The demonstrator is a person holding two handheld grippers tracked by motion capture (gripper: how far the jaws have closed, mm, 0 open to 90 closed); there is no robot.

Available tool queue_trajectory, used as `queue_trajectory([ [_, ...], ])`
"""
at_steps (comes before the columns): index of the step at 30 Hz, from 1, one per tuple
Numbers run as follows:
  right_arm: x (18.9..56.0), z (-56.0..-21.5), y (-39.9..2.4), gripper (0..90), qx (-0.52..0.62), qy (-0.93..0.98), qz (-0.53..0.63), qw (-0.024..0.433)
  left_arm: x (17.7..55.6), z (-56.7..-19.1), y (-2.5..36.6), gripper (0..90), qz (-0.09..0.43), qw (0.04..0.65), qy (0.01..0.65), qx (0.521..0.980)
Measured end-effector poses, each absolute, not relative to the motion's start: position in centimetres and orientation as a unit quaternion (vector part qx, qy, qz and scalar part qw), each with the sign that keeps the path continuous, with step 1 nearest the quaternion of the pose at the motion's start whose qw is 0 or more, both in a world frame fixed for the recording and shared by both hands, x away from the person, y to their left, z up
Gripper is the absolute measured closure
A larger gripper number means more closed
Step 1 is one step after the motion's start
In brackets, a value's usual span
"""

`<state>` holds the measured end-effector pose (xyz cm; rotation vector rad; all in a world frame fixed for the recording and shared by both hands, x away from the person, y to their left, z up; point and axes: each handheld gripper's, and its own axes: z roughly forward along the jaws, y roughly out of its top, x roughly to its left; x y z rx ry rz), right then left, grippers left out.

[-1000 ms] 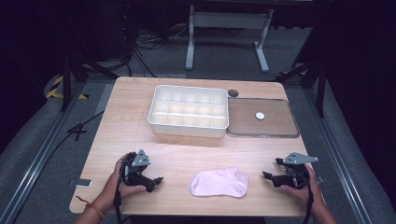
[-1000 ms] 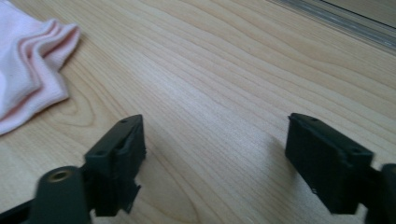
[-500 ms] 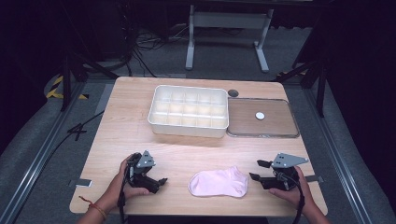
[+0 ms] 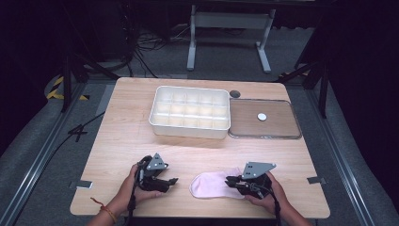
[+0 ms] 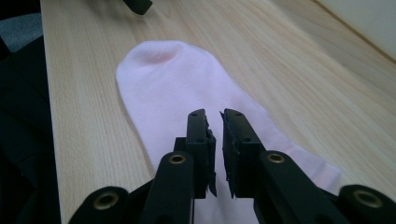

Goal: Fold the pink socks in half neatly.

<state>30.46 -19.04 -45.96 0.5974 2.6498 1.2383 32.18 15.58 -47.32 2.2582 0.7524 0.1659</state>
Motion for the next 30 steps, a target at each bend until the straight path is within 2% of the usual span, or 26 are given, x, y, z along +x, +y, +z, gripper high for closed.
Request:
queue_trajectory([
  [7, 30.4, -47.2, -17.9, 85.6, 0.187, 0.890, 0.411, 0.064, 32.1, -46.6, 12.6, 41.5, 0.035, 0.408, 0.287, 0.866],
  [13, 30.1, -47.9, -17.2, 87.1, 0.175, 0.895, 0.405, 0.064, 32.2, -46.8, 10.7, 45.6, 0.046, 0.397, 0.273, 0.875],
  [18, 30.0, -48.0, -17.2, 88.6, 0.178, 0.893, 0.409, 0.064, 32.0, -47.1, 10.2, 53.9, 0.045, 0.387, 0.261, 0.883],
  [22, 29.8, -48.0, -17.0, 88.7, 0.176, 0.894, 0.405, 0.073, 31.7, -47.4, 9.6, 52.9, 0.054, 0.369, 0.252, 0.893],
  [28, 29.9, -48.0, -17.1, 88.7, 0.175, 0.894, 0.406, 0.070, 31.5, -47.6, 9.0, 43.3, 0.081, 0.356, 0.252, 0.896],
  [30, 29.9, -48.0, -17.1, 88.7, 0.175, 0.894, 0.407, 0.069, 31.5, -47.6, 9.0, 44.6, 0.084, 0.354, 0.249, 0.898],
])
